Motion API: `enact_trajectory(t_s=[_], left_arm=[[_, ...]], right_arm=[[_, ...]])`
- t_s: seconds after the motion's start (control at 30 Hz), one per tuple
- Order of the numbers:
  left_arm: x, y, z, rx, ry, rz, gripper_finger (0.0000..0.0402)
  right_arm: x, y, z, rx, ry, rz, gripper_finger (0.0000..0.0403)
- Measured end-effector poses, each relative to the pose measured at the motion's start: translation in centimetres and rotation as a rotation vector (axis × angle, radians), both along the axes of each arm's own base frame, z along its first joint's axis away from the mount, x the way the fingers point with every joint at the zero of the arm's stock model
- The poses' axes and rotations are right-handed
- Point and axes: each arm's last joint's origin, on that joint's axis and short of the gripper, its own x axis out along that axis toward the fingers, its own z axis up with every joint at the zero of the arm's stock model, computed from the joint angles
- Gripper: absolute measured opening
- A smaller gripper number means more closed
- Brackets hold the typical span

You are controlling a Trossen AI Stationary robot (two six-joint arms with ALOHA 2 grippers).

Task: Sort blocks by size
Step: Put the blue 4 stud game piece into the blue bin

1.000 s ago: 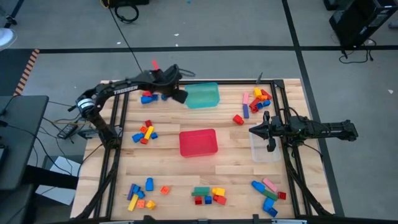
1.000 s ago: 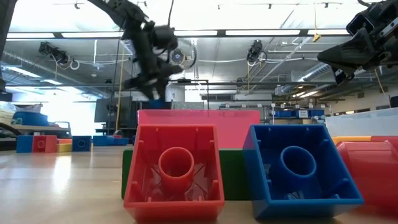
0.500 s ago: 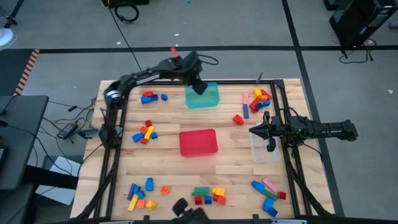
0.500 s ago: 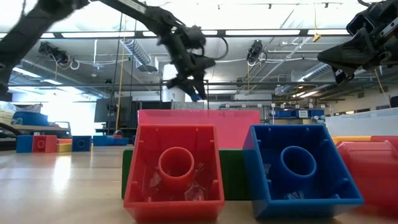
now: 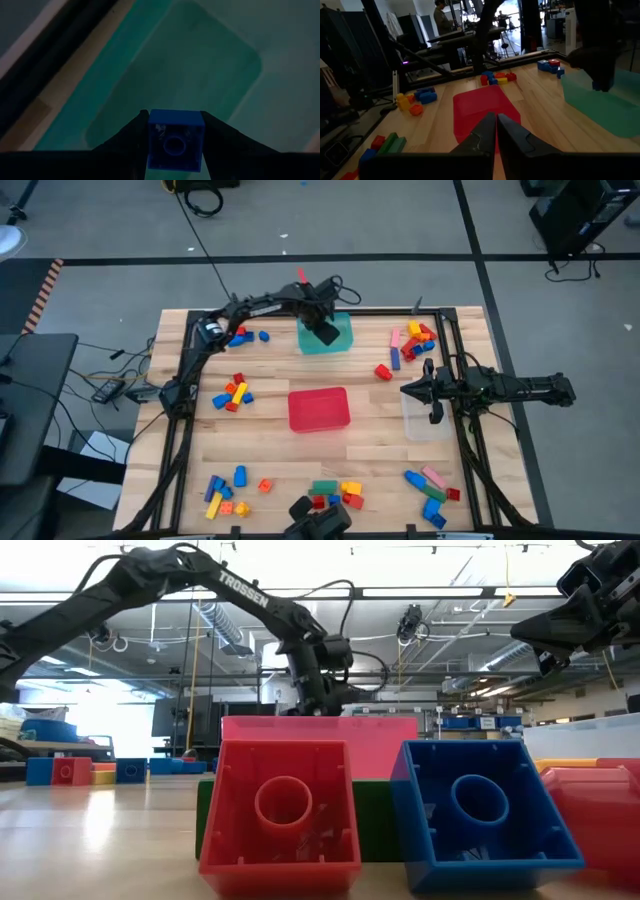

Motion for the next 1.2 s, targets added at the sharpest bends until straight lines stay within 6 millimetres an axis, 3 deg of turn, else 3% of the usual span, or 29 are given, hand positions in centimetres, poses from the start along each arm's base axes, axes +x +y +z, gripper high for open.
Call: enact_trajectory(t_s=[0.43, 0.77, 1.2], left_arm=[[0.1, 0.0, -0.5, -0.004, 0.010, -0.002, 0.0201], [0.0, 0.5, -0.4, 0.014, 0.001, -0.011, 0.0204], [-1.2, -0.3, 4.4, 0.052, -0.070, 0.013, 0.0204]], right_arm=[[0.0, 0.0, 0.0, 0.000, 0.000, 0.000, 0.0032], [0.0, 0.0, 0.0, 0.000, 0.000, 0.000, 0.0027], [0.0, 0.0, 0.0, 0.000, 0.000, 0.000, 0.0027]])
